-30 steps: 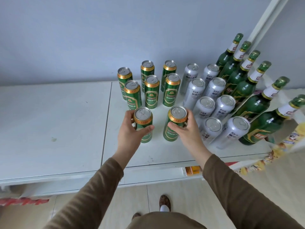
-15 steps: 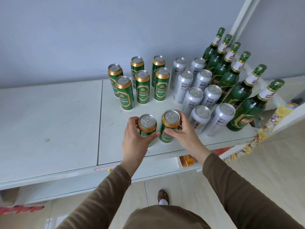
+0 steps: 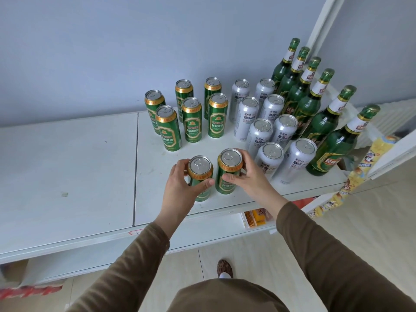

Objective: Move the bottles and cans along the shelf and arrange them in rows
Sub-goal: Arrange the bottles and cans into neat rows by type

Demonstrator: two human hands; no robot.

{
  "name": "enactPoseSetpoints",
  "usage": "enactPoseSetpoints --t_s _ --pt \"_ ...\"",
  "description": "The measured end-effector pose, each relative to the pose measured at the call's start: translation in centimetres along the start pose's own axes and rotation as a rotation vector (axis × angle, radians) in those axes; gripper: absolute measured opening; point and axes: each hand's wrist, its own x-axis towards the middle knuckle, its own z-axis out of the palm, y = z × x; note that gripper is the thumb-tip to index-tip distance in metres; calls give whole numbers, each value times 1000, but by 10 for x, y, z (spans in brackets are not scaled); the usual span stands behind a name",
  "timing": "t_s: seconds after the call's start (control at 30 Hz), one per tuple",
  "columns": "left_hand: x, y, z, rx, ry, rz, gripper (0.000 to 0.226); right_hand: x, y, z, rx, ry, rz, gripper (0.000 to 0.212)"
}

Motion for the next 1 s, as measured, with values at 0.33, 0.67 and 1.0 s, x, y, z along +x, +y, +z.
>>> enactPoseSetpoints --t_s 0.33,0.67,1.0 --pt "6 15 -29 36 -77 80 96 -10 -41 -9 -76 33 -119 95" --pt "75 71 -60 247 -16 252 80 55 -120 -39 -348 -34 -241 72" --pt "199 112 -48 631 -170 188 80 197 -125 -74 -741 -231 -148 80"
